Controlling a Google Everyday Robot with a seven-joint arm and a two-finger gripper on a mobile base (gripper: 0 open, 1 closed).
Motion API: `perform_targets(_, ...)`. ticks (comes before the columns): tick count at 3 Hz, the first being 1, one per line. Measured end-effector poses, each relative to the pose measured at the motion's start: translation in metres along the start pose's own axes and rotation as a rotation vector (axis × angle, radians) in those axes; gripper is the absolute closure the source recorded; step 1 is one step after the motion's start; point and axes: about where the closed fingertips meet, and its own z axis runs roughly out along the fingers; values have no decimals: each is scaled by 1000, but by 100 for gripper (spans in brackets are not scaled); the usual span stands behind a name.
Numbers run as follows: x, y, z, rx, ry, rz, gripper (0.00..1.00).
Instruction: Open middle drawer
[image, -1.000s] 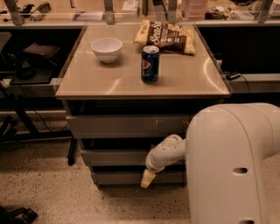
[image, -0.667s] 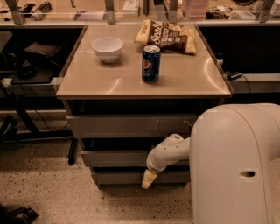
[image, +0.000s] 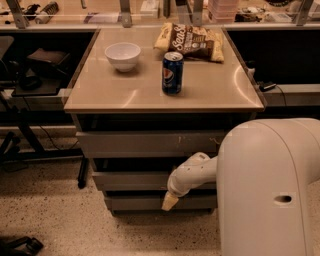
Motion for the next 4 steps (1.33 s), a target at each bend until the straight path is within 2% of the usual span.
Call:
perform_targets(3,0,0,0,0,0,0,88)
perform_targets(4,-3,-1,-7,0,0,0,100)
